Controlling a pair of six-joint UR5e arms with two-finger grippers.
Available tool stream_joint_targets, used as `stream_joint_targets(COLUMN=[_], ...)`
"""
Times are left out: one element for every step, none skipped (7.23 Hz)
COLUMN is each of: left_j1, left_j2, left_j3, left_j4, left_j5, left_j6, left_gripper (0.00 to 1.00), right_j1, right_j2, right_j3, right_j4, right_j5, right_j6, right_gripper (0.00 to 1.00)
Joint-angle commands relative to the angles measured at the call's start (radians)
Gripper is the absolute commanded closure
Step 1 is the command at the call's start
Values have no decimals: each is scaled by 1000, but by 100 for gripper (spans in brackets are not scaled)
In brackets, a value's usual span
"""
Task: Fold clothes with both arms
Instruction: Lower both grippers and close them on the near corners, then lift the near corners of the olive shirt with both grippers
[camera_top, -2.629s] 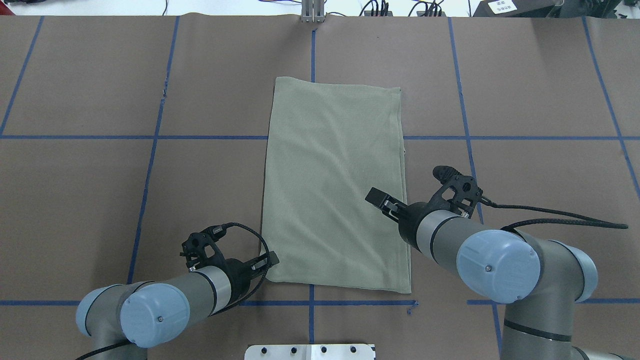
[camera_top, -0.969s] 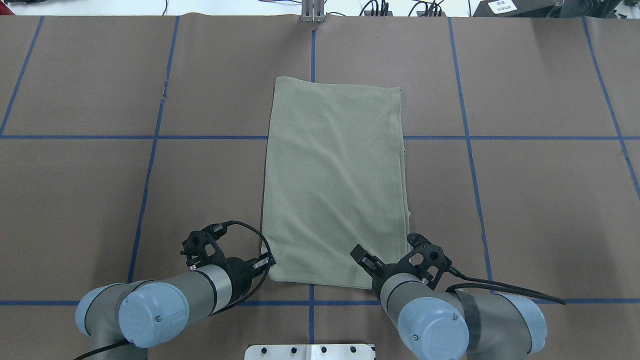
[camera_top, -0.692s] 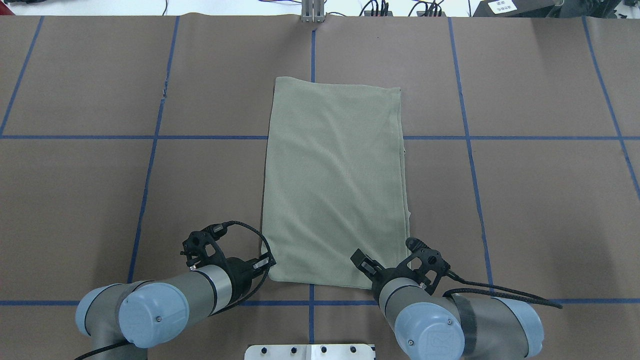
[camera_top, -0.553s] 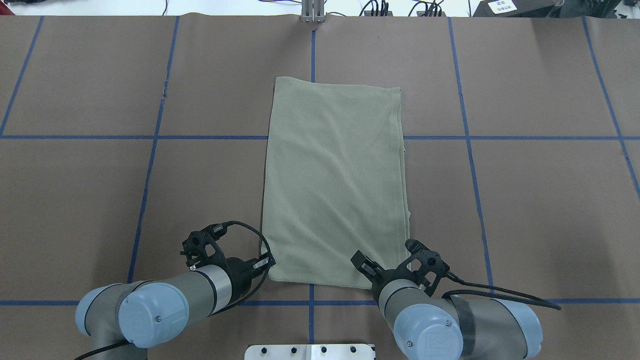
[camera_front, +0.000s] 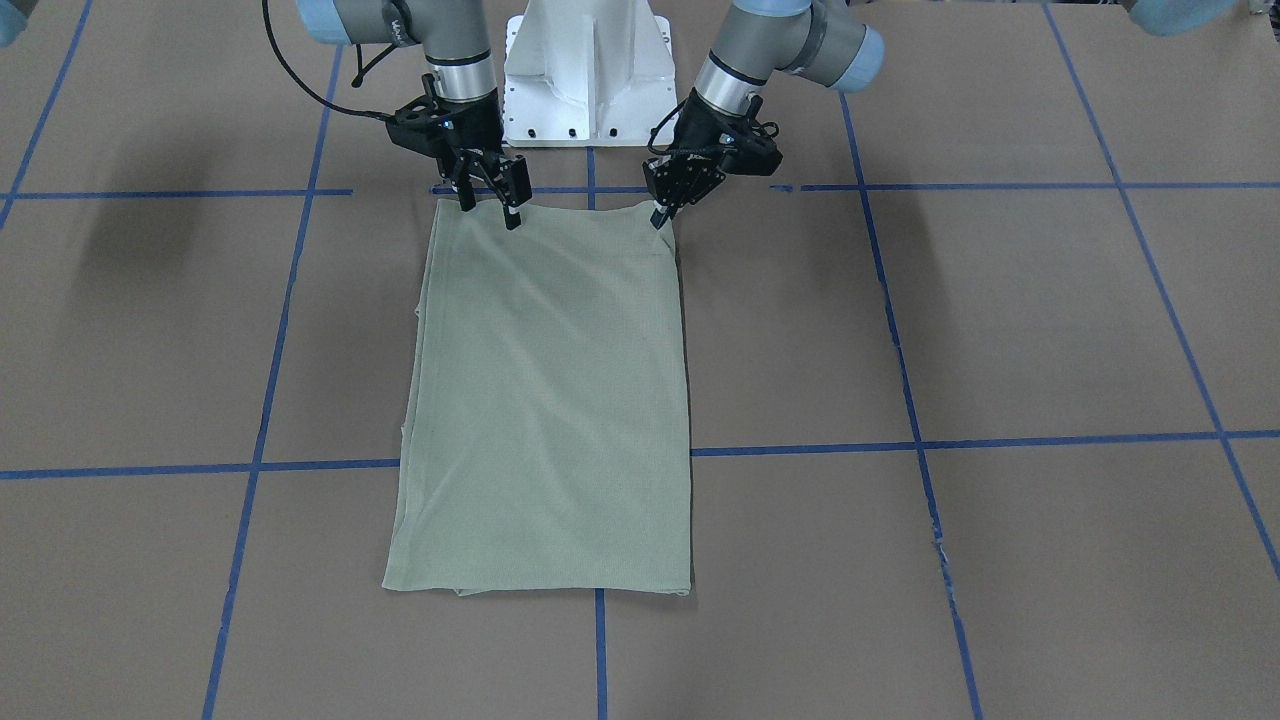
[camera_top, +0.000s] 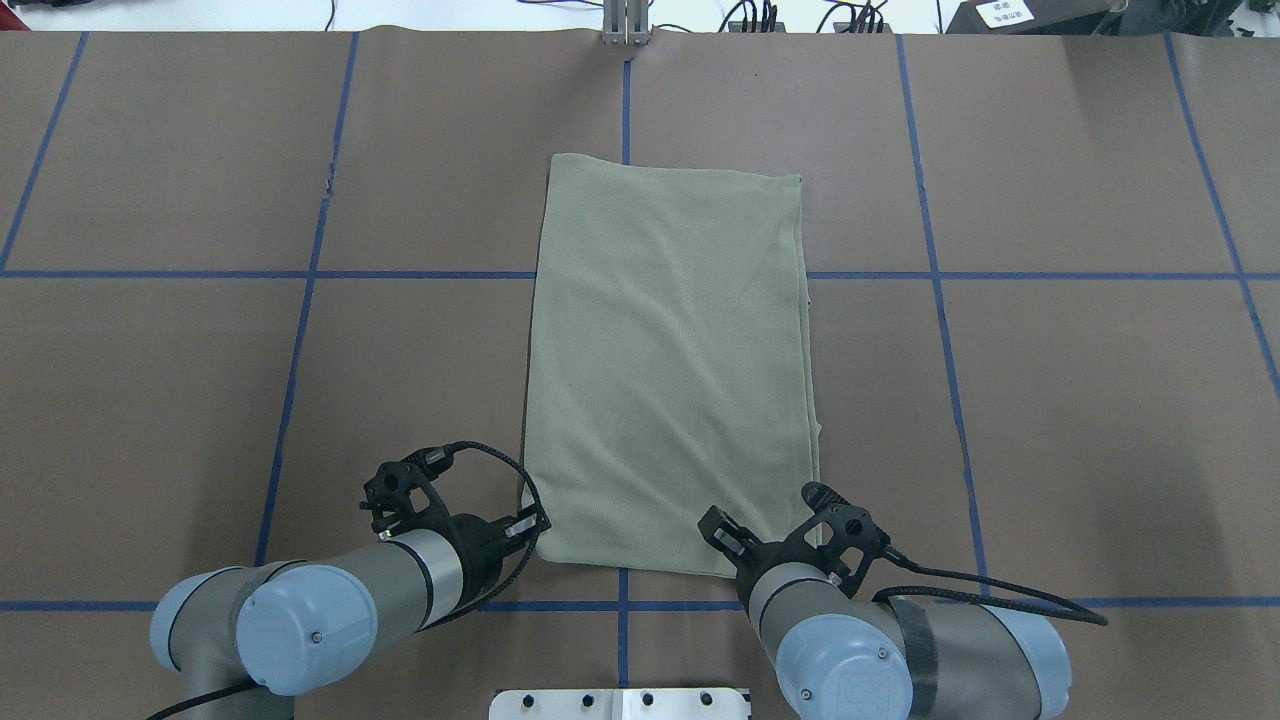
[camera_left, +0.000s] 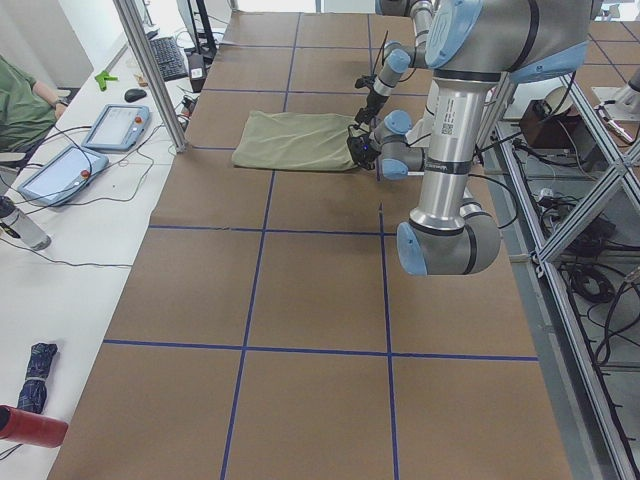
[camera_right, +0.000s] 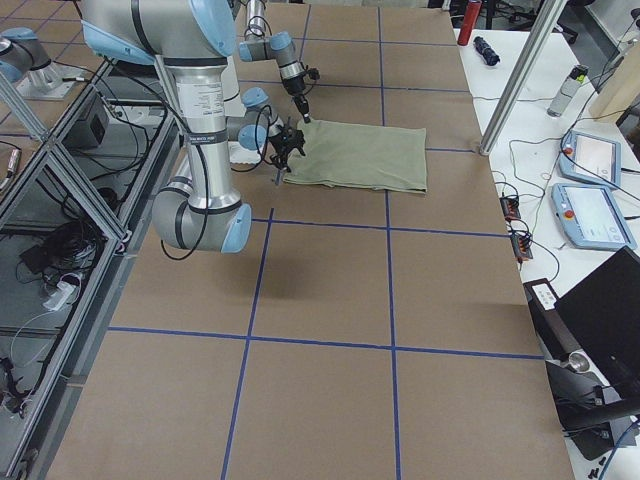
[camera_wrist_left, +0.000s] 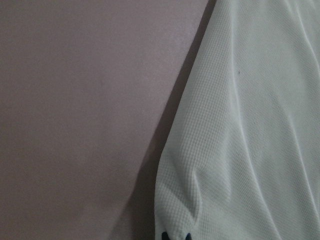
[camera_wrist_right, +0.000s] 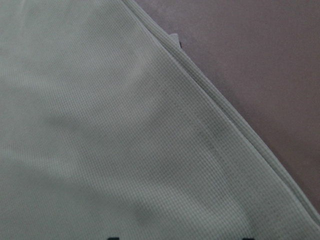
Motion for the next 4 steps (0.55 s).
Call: stream_joint_targets(left_j1=[0, 0, 0, 0], left_j2=[0, 0, -1, -2], left_j3=[-1, -1, -2, -2], left_j4=[0, 0, 0, 0], left_j5=[0, 0, 0, 0], left_j6=[0, 0, 0, 0], left_gripper=[100, 100, 100, 100], right_j1=[-2, -4, -13, -12], right_j2=[1, 0, -1, 7], right_j3=[-4, -9, -24, -24], right_j4=[0, -1, -1, 0], right_j5=[-2, -2, -22, -25], right_j6=[0, -2, -2, -2], right_gripper=[51, 100, 100, 100])
